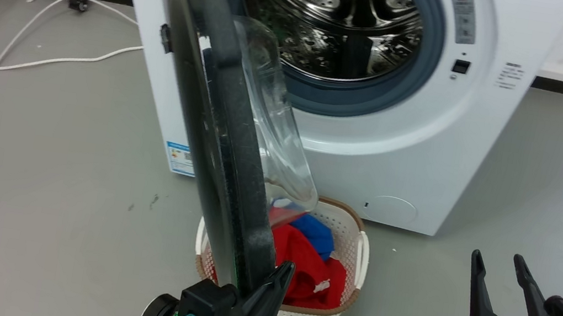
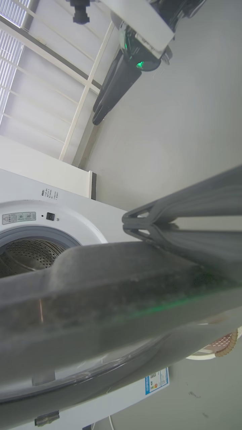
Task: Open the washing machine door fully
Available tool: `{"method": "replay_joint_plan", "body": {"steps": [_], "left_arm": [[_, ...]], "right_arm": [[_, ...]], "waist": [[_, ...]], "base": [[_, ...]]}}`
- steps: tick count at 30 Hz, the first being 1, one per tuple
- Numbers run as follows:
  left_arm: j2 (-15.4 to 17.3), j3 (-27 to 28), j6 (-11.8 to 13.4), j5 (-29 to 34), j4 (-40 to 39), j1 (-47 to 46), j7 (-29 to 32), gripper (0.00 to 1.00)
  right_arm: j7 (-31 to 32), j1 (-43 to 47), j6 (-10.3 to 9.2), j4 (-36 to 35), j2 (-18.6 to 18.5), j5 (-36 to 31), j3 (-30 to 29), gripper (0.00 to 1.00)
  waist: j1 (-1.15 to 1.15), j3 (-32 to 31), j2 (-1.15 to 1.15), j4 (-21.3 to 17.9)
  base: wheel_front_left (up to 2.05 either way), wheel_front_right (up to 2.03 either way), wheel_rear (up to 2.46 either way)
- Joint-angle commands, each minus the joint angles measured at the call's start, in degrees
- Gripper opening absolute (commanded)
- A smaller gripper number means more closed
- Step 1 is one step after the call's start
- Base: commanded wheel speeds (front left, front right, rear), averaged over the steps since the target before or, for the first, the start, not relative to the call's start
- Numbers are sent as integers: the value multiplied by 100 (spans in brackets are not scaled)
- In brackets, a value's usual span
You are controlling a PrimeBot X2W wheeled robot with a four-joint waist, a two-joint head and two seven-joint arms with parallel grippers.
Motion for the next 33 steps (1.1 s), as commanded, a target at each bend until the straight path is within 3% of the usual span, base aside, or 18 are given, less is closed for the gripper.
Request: {"method": "replay_joint_plan", "body": {"steps": [1,19,24,33], "left_arm": [[45,63,66,19,-41,47,-25,0],[177,459,500,-58,-411,235,-234,0],[331,851,606,-196,-446,234,-383,0],[710,1733,481,-670,-126,-54,-596,0]], "right_arm": [[-4,80,-1,-26,4,-29,-22,100],[111,140,-1,-265,18,-113,-331,100],[144,132,-1,-355,14,-134,-368,100],[270,-55,-1,-492,-106,-192,-322,100]], "waist": [[0,-4,0,153],[0,149,0,1483],[0,218,0,1690],[0,488,0,1689]], "base": [[0,0,0],[0,0,0],[0,0,0],[0,0,0]]}}
